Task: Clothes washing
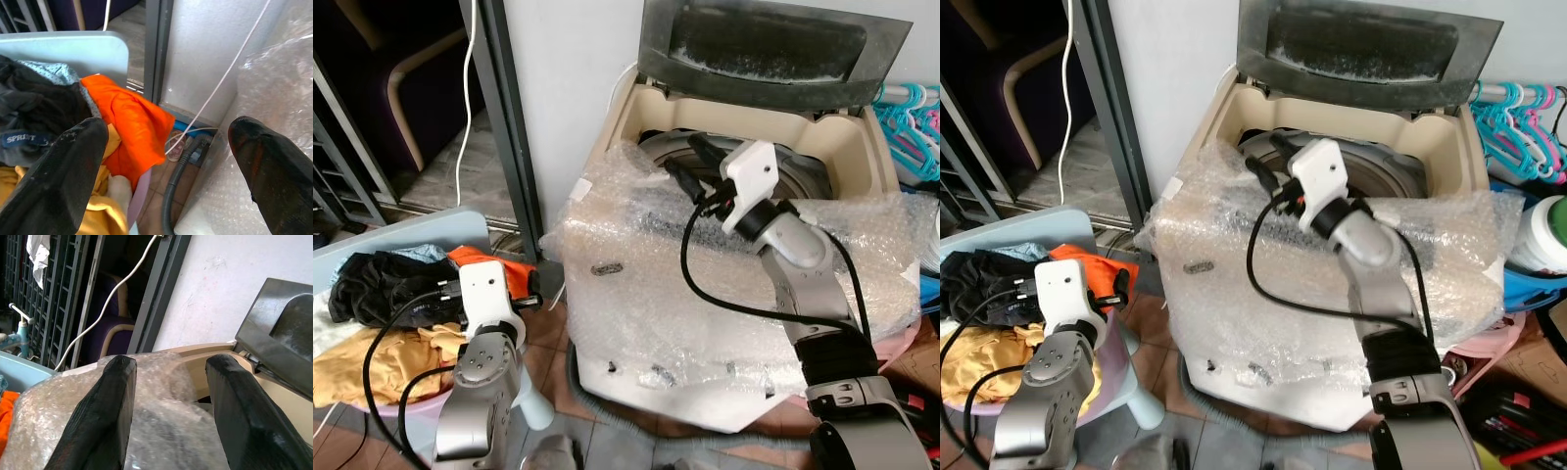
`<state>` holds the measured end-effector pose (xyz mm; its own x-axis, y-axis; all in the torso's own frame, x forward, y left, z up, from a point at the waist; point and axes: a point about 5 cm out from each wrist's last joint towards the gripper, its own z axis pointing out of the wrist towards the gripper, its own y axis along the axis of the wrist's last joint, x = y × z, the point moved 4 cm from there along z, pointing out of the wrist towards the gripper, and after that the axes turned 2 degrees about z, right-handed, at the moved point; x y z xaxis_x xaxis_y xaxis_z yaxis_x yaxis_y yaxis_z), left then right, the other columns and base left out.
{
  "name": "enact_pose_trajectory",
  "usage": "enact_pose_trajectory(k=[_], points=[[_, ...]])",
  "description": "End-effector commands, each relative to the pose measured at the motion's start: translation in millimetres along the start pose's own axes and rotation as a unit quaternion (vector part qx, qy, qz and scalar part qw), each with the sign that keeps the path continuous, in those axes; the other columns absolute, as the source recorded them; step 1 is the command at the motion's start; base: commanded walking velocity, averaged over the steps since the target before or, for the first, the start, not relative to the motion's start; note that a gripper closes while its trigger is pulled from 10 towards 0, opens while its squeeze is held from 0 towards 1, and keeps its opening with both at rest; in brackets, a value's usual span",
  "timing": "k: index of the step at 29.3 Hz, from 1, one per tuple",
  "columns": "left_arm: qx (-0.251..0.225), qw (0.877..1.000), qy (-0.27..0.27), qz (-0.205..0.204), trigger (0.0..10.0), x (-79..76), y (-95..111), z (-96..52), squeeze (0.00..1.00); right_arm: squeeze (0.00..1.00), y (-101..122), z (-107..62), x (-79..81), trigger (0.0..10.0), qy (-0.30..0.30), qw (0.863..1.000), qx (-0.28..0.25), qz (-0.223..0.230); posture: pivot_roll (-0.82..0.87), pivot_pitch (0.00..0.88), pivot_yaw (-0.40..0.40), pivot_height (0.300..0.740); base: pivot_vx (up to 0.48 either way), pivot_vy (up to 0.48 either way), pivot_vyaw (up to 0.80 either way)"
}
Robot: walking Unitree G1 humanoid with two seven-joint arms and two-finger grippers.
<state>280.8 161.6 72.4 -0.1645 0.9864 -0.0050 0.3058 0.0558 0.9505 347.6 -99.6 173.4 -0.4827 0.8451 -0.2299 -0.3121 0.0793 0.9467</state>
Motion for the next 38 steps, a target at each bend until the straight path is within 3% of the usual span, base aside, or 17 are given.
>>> enact_pose_trajectory(k=[1, 6, 20, 21, 31, 37, 38], points=[[-0.011, 1.0, 0.003, 0.005, 10.0, 1.9, 5, -1.6, 0.0, 1.0, 11, 0.8, -0.7, 10.0, -0.019, 0.999, -0.015, -0.027, 0.0, 0.0, -0.025, 0.74, 0.0, 0.0, 0.8], [-0.034, 0.999, -0.01, 0.016, 10.0, -5.4, 14, 0.2, 0.0, 1.0, 8, -14.5, 3.4, 10.0, -0.084, 0.995, 0.008, -0.055, -0.01, 0.0, -0.017, 0.74, 0.0, 0.187, 0.49], [-0.029, 0.999, -0.012, 0.019, 10.0, -6.3, 12, -0.7, 0.0, 1.0, -6, -22.4, 8.7, 10.0, -0.085, 0.994, 0.056, -0.034, 0.0, 0.0, -0.018, 0.74, 0.0, 0.48, 0.0], [-0.027, 0.999, -0.01, 0.021, 10.0, -5.7, 11, -0.5, 0.0, 0.0, -7, -23.2, 7.3, 10.0, -0.092, 0.993, 0.062, -0.033, 0.0, 0.0, -0.018, 0.74, 0.0, 0.48, 0.0], [-0.03, 0.999, 0.001, 0.021, 10.0, -3.0, 12, 0.1, 0.0, 0.0, -28, -51.6, -3.1, 10.0, -0.141, 0.983, 0.116, -0.018, -0.01, 0.0, -0.019, 0.74, 0.0, 0.48, 0.0], [-0.035, 0.999, 0.001, 0.019, 10.0, -4.4, 13, 2.0, 0.0, 0.0, -32, -49.2, 0.4, 10.0, -0.14, 0.982, 0.124, -0.019, -0.01, 0.0, -0.015, 0.74, 0.0, 0.48, 0.0], [-0.043, 0.999, 0.001, 0.016, 10.0, -4.8, 16, 2.1, 0.0, 0.0, -33, -47.4, 3.9, 10.0, -0.132, 0.983, 0.127, -0.003, 0.0, 0.0, -0.015, 0.74, 0.0, 0.0, 0.0]])
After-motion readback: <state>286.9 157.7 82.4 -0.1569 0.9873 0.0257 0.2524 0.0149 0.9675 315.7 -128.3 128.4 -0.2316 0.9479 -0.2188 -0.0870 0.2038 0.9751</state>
